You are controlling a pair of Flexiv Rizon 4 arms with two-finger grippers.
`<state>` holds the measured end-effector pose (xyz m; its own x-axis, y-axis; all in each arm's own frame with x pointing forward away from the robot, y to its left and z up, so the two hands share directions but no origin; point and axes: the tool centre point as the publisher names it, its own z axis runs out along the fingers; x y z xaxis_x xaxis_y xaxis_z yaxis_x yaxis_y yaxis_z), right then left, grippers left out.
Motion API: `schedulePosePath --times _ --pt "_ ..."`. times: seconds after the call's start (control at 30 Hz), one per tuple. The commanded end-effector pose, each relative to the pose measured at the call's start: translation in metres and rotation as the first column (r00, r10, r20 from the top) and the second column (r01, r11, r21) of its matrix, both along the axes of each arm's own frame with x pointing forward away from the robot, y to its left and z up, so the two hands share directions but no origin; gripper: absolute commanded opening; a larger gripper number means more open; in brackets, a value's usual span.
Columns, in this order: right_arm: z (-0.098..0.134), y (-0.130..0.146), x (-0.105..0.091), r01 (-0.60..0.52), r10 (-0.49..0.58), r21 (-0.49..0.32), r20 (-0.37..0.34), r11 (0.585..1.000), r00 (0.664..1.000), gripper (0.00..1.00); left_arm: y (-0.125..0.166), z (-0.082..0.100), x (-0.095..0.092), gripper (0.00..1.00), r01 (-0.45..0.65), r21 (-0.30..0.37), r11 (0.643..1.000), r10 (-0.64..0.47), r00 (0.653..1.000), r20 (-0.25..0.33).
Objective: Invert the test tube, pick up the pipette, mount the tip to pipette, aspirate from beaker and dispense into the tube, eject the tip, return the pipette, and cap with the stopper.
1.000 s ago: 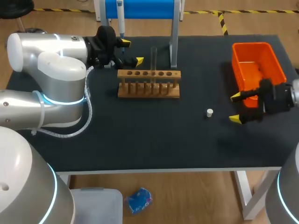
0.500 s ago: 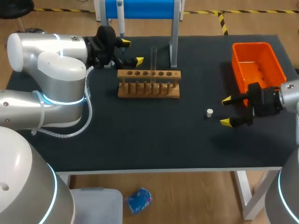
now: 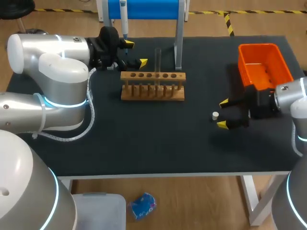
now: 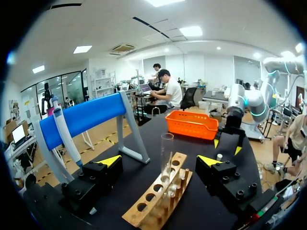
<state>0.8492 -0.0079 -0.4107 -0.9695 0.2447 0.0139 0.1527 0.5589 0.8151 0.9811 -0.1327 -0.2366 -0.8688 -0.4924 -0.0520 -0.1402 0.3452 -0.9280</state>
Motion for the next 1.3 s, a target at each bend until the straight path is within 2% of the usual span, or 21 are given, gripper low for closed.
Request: schedulePosePath --times 0.03,0.07,0.1,0.13,0.17,0.23,0.27,0.33,0.53,0.7,0.77,0.9,0.97,1.3 --pt "-0.005 0.006 0.003 0.000 0.000 -0.006 -0.001 1.000 1.000 0.81 0.000 -0.001 0.000 1.00 -0.001 -0.002 1.000 0.001 1.000 0.003" --pt "-0.006 0.006 0.004 0.000 0.000 -0.007 -0.001 1.000 1.000 0.76 0.000 -0.001 0.000 1.00 -0.001 -0.002 1.000 0.001 1.000 0.003" --pt "-0.006 0.007 0.004 -0.001 0.001 -0.007 -0.002 1.000 1.000 0.62 0.000 -0.001 0.000 1.00 -0.001 -0.002 1.000 0.001 1.000 0.003" --pt "-0.006 0.008 0.004 0.000 0.000 -0.008 -0.002 1.000 1.000 0.59 0.000 -0.001 0.000 1.00 -0.001 -0.002 1.000 0.001 1.000 0.003" --pt "-0.007 0.009 0.005 0.000 0.000 -0.008 -0.002 1.000 1.000 0.58 0.000 -0.001 0.000 1.00 -0.001 -0.002 1.000 0.001 1.000 0.003" --pt "-0.008 0.009 0.005 0.001 -0.001 -0.009 -0.002 1.000 1.000 0.71 0.000 -0.001 0.000 1.00 -0.001 -0.002 1.000 0.001 1.000 0.003" --pt "-0.008 0.010 0.005 0.000 0.000 -0.009 -0.003 1.000 1.000 0.67 0.000 -0.001 0.000 1.00 -0.001 -0.002 1.000 0.001 1.000 0.003" --pt "-0.008 0.010 0.006 0.000 0.000 -0.009 -0.003 1.000 1.000 0.67 0.000 -0.001 0.000 1.00 -0.001 -0.002 1.000 0.001 1.000 0.003" --pt "-0.009 0.011 0.007 0.001 -0.001 -0.011 -0.004 1.000 1.000 0.70 0.000 -0.001 0.000 1.00 -0.001 -0.002 1.000 0.001 1.000 0.003" --pt "-0.011 0.011 0.010 0.004 -0.004 -0.011 -0.005 1.000 1.000 0.68 0.000 -0.001 0.000 1.00 -0.001 -0.002 1.000 0.001 1.000 0.003" --pt "-0.011 0.011 0.011 0.004 -0.004 -0.010 -0.006 1.000 1.000 0.62 0.000 -0.001 0.000 1.00 -0.001 -0.002 1.000 0.001 1.000 0.003" --pt "-0.013 0.012 0.012 0.005 -0.005 -0.009 -0.009 1.000 1.000 0.62 0.000 -0.001 0.000 1.00 -0.001 -0.002 1.000 0.001 1.000 0.003" --pt "-0.015 0.012 0.012 0.004 -0.004 -0.009 -0.011 1.000 1.000 0.56 0.000 -0.001 0.000 1.00 -0.001 -0.002 1.000 0.001 1.000 0.003" --pt "-0.019 0.013 0.015 0.008 -0.008 -0.008 -0.016 1.000 1.000 0.61 0.000 -0.001 0.000 1.00 -0.001 -0.002 1.000 0.001 1.000 0.003"
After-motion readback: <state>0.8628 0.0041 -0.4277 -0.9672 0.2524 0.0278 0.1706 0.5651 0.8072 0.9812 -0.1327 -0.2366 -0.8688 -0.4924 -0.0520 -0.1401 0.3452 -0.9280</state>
